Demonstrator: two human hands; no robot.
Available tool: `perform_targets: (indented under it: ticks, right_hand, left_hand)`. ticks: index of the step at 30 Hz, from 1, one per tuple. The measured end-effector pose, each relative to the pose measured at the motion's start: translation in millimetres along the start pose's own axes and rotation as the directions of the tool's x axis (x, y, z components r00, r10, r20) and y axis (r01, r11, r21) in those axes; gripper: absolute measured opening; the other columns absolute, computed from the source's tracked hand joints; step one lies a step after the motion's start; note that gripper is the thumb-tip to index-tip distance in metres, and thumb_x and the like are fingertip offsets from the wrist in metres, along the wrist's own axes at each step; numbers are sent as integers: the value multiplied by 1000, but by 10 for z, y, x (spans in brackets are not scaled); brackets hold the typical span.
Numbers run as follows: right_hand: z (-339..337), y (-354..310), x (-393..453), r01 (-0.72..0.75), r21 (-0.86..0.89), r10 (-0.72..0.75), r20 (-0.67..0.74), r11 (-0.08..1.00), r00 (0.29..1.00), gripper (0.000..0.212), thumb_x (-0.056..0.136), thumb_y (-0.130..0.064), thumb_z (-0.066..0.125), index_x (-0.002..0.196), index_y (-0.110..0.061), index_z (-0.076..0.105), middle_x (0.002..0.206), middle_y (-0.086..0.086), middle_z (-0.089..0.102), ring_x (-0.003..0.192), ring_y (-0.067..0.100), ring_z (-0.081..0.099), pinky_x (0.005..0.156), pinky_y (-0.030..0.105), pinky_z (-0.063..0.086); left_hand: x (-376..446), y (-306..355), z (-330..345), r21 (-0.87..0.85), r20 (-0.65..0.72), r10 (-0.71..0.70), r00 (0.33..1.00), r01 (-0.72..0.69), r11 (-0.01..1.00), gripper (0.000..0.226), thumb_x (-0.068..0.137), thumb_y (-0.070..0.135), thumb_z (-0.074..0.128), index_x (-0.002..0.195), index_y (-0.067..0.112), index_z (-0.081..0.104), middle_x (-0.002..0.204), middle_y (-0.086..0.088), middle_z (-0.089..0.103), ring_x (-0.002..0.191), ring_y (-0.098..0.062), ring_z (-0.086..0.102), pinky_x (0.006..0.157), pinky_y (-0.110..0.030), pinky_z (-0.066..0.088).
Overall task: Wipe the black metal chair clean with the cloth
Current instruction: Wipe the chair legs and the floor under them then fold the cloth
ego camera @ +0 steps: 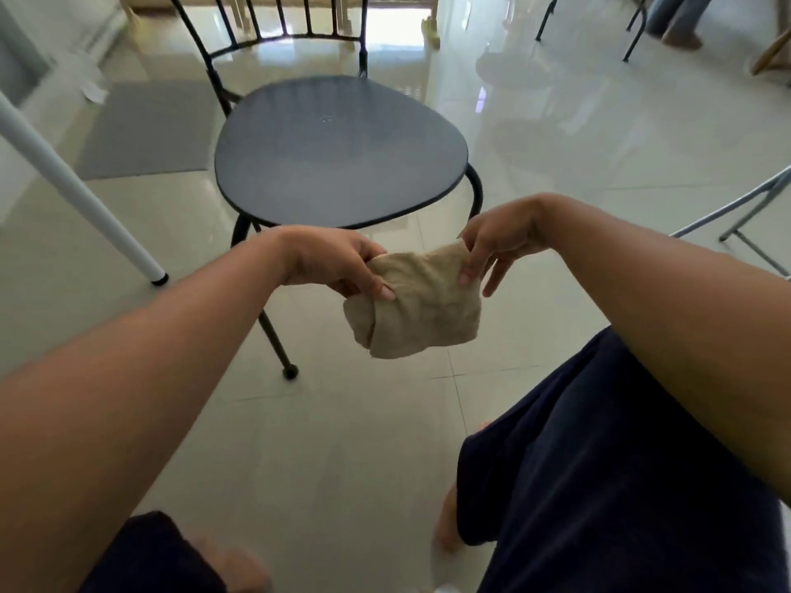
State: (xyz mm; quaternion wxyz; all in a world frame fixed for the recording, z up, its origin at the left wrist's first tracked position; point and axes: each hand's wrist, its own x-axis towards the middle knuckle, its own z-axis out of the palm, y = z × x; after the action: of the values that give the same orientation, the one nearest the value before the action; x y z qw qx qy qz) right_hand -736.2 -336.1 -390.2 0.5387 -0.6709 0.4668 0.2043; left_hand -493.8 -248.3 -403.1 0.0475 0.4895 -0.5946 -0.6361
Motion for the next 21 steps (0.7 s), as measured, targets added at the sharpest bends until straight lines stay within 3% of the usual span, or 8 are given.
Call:
perform_targets:
  ticks: [6, 11, 14, 18, 21]
  right_hand:
    - [-327, -374, -409, 169, 53, -168, -27, 984, 986, 29, 86, 0, 66, 115, -1, 68, 115, 18, 71, 109, 34, 68, 95, 47, 54]
    - [-539, -669, -367, 324, 169, -289, -203, 931, 935, 20, 87, -6, 68, 105, -11, 74, 108, 13, 74, 96, 29, 72, 85, 42, 60]
    - [-622, -806, -146, 362, 206, -293, -304, 909, 907, 27, 86, -13, 72, 114, -12, 72, 109, 12, 74, 95, 29, 72, 85, 44, 59]
    - [-653, -985, 189, 391, 160, -293, -426, 907, 856, 32, 84, -17, 76, 116, -12, 71, 105, 9, 75, 87, 25, 72, 78, 38, 61]
    - [-659, -1067, 447, 434, 97, -318, -544, 896, 776, 26, 85, -19, 77, 110, -12, 72, 92, 5, 75, 78, 21, 72, 69, 34, 61]
  left_hand:
    - [-467, 618, -373, 33, -73, 30, 997, -28, 999, 36, 83, 7, 71, 118, 2, 65, 118, -15, 70, 110, -29, 67, 97, -40, 53]
    - [-645, 696, -773, 34, -333, 22, 943, -11, 999, 33, 84, 10, 71, 116, 14, 68, 113, -6, 72, 105, -23, 69, 87, -35, 57]
    - [-583, 535, -952, -63, -510, 1, 860, -39, 997, 27, 87, 6, 70, 113, 12, 68, 112, -11, 71, 104, -26, 69, 81, -33, 58]
    - [-391, 336, -1115, -27, -726, -6, 688, -20, 999, 19, 86, 10, 73, 103, 16, 67, 103, -8, 70, 91, -20, 67, 66, -28, 54]
    - [-182, 176, -1241, -10, -842, -4, 540, -8, 1000, 22, 83, 13, 75, 104, 19, 67, 101, -3, 68, 95, -19, 65, 71, -28, 51]
